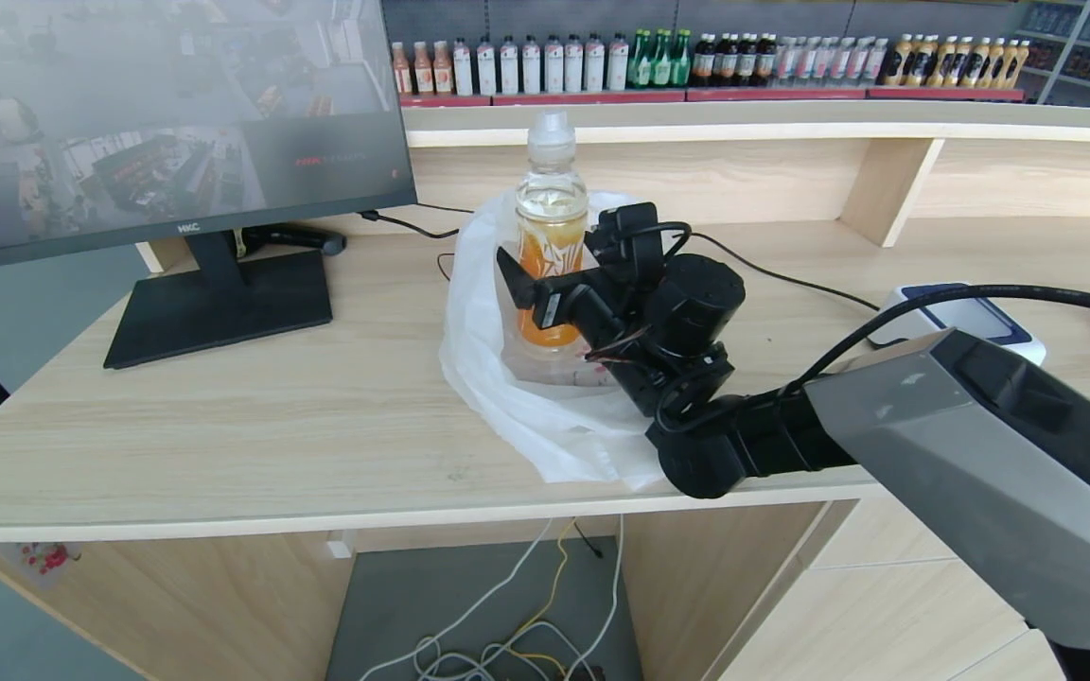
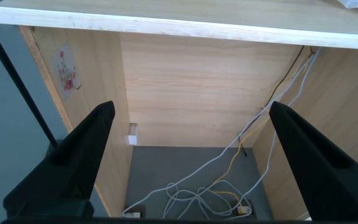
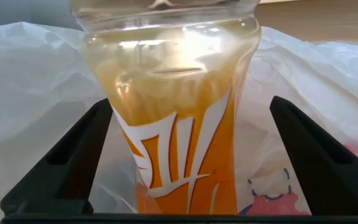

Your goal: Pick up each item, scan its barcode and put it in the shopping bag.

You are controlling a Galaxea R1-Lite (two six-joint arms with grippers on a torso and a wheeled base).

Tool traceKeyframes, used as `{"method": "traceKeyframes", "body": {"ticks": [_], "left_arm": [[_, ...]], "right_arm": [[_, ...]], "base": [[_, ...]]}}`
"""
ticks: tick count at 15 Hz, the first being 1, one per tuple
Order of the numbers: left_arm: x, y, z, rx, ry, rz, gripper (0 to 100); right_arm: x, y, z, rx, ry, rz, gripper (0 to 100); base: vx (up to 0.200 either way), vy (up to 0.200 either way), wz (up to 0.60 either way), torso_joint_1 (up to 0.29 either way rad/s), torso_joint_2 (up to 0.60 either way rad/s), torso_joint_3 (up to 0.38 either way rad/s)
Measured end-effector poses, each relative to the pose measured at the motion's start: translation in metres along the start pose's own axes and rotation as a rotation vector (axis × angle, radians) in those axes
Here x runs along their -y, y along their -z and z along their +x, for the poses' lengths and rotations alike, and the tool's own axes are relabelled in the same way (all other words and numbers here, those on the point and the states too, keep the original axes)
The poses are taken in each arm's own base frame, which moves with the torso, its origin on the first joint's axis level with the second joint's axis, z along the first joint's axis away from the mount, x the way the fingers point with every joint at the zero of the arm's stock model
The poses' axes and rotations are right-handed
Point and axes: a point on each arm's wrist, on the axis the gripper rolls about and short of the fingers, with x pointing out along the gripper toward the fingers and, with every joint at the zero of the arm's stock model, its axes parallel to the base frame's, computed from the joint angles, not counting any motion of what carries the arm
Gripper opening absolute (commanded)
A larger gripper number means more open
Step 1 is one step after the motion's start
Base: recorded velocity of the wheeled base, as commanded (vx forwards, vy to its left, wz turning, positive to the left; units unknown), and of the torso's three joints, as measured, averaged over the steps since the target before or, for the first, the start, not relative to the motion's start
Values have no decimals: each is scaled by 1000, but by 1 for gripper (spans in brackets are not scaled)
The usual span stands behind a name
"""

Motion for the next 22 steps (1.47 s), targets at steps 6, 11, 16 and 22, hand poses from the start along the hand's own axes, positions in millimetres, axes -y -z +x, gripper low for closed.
{"method": "traceKeyframes", "body": {"ticks": [6, 11, 16, 22], "left_arm": [[0, 0, 0, 0, 0, 0, 100], [0, 0, 0, 0, 0, 0, 100], [0, 0, 0, 0, 0, 0, 100], [0, 0, 0, 0, 0, 0, 100]], "right_arm": [[1, -12, -11, 15, 0, 0, 100], [2, -31, -34, 30, -2, -3, 100], [4, -46, -59, 57, -3, 1, 100], [6, -55, -93, 77, -5, 4, 100]], "base": [[0, 0, 0, 0, 0, 0], [0, 0, 0, 0, 0, 0], [0, 0, 0, 0, 0, 0], [0, 0, 0, 0, 0, 0]]}}
